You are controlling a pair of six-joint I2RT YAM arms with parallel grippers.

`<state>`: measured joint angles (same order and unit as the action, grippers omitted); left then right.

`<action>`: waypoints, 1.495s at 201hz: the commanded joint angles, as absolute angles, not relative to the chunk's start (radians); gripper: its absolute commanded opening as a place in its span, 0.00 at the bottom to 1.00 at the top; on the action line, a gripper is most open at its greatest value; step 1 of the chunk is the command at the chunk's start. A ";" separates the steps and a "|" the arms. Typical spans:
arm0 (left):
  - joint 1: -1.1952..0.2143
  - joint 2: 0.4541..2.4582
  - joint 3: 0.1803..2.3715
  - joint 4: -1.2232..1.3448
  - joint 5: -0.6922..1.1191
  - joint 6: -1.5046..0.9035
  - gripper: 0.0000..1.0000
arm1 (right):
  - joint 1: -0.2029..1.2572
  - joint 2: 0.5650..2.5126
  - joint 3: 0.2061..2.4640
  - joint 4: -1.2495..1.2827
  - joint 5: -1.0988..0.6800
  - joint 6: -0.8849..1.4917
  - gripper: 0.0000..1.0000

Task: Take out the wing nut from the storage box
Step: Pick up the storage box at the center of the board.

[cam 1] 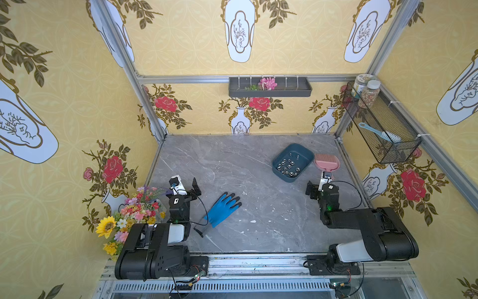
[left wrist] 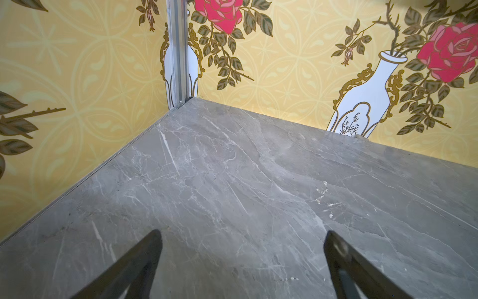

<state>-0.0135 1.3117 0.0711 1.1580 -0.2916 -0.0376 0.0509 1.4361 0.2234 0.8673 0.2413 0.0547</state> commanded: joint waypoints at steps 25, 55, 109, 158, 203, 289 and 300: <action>-0.009 1.320 0.073 1.184 -0.282 -0.039 0.99 | 0.051 1.433 0.224 0.923 0.250 0.057 0.97; -0.008 1.315 0.072 1.181 -0.282 -0.040 0.99 | 0.051 1.433 0.224 0.922 0.250 0.057 0.97; -0.008 1.317 0.071 1.181 -0.282 -0.040 0.99 | 0.051 1.433 0.224 0.922 0.250 0.057 0.97; -0.008 1.318 0.072 1.181 -0.282 -0.040 0.99 | 0.051 1.434 0.224 0.923 0.248 0.057 0.97; -0.008 1.317 0.073 1.181 -0.281 -0.040 0.99 | 0.046 1.435 0.228 0.914 0.238 0.061 0.97; -0.014 1.144 0.295 0.741 -0.475 -0.109 0.99 | 0.046 1.385 0.236 0.861 0.270 0.075 0.97; -0.014 1.119 0.321 0.720 -0.447 -0.119 0.99 | 0.045 1.387 0.237 0.858 0.268 0.075 0.97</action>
<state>-0.0128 1.1515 0.2771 0.8474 -0.4393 -0.0898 0.0456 1.3891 0.2390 0.8368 0.2520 0.0681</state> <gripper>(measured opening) 0.991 0.972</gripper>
